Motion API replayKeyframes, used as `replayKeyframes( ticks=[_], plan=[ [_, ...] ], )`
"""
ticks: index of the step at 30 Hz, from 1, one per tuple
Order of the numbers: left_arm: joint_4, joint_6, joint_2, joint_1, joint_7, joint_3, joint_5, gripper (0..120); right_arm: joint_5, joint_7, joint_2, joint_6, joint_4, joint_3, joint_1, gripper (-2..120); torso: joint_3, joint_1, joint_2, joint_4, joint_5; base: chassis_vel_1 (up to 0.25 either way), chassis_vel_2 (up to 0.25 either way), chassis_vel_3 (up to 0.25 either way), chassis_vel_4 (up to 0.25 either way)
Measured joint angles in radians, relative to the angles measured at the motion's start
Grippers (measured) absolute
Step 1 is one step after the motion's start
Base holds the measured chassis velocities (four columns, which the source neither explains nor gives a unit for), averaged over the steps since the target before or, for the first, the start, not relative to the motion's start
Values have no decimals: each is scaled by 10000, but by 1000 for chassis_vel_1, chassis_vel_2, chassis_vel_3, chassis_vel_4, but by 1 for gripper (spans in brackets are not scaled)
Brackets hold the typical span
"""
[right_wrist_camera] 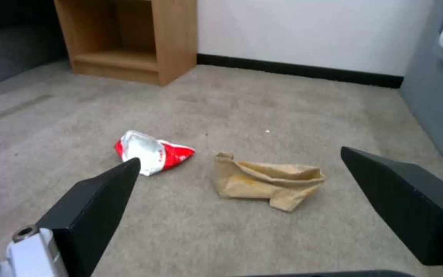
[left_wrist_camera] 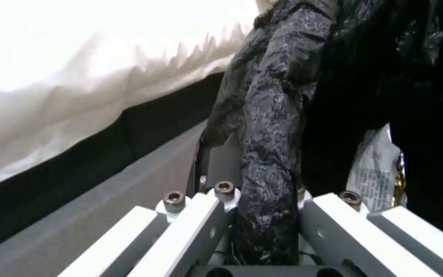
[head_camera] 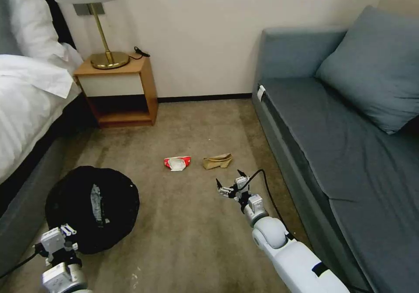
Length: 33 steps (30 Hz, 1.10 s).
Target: Pick up the trash bin, then pick up the garbage on the floor and place it into the trash bin.
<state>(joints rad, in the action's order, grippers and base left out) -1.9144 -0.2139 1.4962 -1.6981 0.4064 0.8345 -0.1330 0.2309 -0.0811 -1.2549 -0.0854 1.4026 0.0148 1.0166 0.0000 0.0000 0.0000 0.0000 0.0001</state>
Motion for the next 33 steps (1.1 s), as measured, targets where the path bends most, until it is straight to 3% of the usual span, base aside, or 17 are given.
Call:
replayKeyframes(
  ticks=[33],
  plan=[
    [-111,-70,-1,-161,11,-48,93,3,-129,-8,62,-15,166,-36,220,100,0,0,0,0,-1,-96,96,92,-94]
  ],
)
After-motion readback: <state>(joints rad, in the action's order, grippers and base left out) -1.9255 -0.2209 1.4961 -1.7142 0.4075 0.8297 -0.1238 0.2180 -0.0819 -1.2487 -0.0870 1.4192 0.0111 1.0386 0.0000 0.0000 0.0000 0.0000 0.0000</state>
